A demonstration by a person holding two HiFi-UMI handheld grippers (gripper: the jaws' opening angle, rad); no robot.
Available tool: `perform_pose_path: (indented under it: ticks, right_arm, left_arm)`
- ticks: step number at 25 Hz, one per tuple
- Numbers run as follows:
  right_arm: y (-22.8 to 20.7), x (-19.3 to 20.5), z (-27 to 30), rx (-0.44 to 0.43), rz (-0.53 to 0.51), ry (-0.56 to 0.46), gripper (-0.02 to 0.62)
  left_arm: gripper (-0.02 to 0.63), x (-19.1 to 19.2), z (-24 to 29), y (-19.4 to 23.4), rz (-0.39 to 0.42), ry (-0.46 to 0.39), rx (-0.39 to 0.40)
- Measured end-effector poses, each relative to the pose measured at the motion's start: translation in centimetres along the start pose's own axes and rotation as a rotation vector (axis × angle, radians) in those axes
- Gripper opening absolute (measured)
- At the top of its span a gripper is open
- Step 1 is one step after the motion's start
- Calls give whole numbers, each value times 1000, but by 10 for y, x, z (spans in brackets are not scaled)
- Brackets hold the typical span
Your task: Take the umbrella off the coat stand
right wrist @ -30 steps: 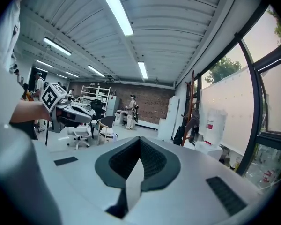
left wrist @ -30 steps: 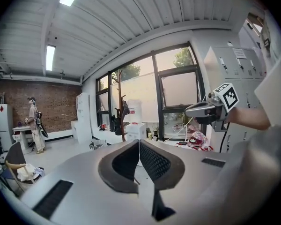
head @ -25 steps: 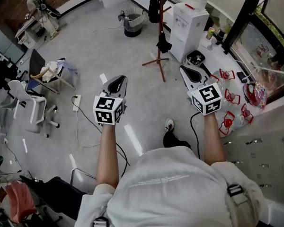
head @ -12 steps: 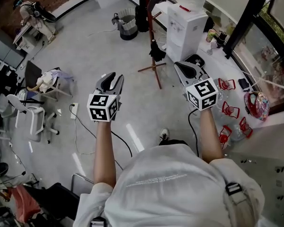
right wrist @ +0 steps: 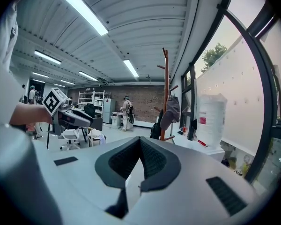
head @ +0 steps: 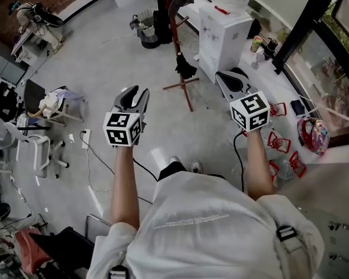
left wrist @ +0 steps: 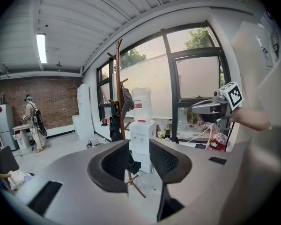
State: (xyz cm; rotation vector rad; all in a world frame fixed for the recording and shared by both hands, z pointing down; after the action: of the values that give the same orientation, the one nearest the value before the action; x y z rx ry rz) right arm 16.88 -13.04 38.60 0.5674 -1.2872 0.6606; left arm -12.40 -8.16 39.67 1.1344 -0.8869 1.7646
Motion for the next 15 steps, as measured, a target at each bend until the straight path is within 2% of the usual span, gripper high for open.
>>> perform_pose_path:
  ticks: [9, 15]
  right_arm:
    - [-35, 3, 47, -21, -25, 36, 23]
    - [-66, 1, 95, -29, -38, 59, 23]
  left_arm:
    - [169, -6, 72, 18, -5, 25, 22]
    - [206, -13, 139, 50, -20, 34, 23]
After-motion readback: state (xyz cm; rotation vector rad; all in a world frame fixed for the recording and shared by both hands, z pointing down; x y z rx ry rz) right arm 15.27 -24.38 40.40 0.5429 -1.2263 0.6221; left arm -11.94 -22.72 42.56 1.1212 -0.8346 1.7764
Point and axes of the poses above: the fingertips, and each gripper's own axes: z forward along the fingers, y to its left, x out of its underside, the point moved 6 cm from there along -z, backward along the fingers, and after that the axes turned 3 degrees about z, right-handed, at the moved point
